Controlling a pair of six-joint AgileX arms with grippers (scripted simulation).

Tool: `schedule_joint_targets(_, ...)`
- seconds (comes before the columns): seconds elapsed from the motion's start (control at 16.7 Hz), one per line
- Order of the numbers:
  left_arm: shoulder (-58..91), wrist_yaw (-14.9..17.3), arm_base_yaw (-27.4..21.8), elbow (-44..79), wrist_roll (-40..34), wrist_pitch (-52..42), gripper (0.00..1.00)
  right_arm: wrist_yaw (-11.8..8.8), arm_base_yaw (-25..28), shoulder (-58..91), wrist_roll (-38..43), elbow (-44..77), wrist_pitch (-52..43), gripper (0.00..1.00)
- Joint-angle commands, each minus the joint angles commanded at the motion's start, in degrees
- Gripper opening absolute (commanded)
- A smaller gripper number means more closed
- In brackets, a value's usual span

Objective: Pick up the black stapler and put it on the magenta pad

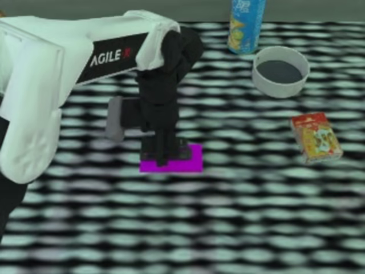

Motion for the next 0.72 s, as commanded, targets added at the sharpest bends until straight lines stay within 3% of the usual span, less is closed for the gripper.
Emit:
schedule_joint_targets(0.66,0.0,0.0,0.0,0.0,0.0,0.0,0.98,0.0,0.0,0.0,0.0,0.0,0.0,1.0)
schedule_joint_targets(0.72,0.0,0.0,0.0,0.0,0.0,0.0,1.0,0.0,0.0,0.0,0.0,0.0,0.0,1.0)
